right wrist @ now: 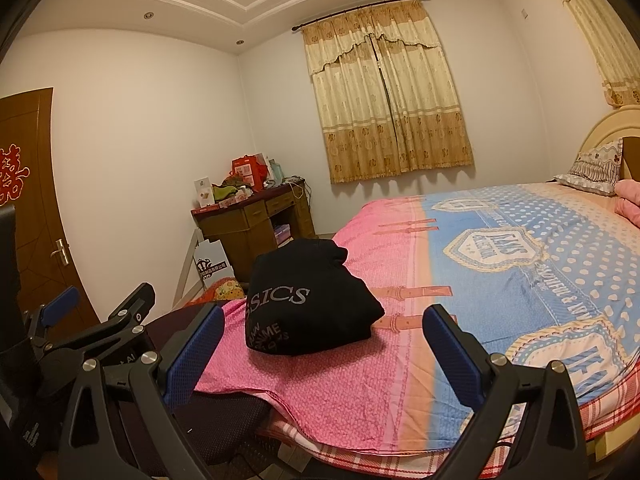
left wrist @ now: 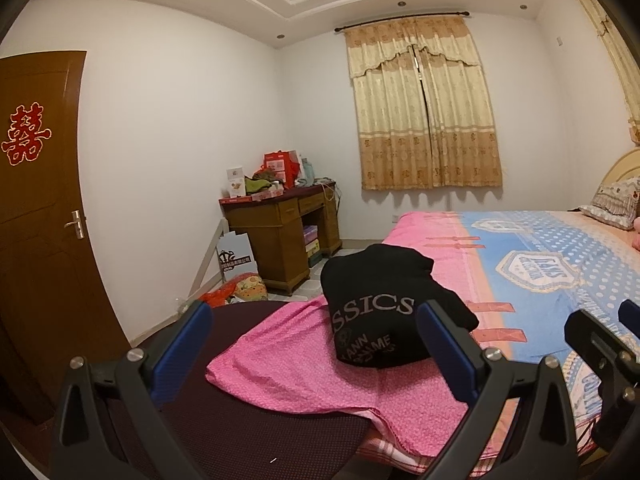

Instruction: Fold large clothes

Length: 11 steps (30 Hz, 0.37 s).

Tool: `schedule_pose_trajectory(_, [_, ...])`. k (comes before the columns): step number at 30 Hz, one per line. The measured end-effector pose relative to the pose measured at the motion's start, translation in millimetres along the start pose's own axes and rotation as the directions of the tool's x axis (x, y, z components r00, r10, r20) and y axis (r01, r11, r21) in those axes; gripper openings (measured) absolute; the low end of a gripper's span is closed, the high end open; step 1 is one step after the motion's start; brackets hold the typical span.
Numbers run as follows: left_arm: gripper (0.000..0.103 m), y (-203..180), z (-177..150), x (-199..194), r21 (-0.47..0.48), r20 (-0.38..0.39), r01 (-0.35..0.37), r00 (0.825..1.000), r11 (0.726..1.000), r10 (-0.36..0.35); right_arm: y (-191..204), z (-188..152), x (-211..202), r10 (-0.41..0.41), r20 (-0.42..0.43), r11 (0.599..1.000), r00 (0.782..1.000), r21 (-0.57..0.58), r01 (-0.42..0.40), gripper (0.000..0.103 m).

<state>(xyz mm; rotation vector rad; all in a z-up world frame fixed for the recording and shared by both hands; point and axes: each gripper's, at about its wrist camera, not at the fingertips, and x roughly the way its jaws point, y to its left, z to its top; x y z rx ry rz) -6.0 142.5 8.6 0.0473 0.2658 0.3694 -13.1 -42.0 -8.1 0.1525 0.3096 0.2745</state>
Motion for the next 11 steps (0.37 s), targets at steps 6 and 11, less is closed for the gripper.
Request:
schedule_pose_trajectory(6, [0.103,-1.2,-1.4,-0.4,0.007,0.007,0.04,0.999,0.999,-0.04,-0.3,-1.4,0.9,0.002,-0.007,1.0,1.0,0.0,-0.002,0.1])
schedule_pose_trajectory(11, [0.103,-2.7,-1.0,2.7,0.006,-0.009,0.036,0.999,0.999,-0.035,-0.6,-1.9,1.9,0.002,-0.01,1.0,1.0,0.001,-0.002,0.1])
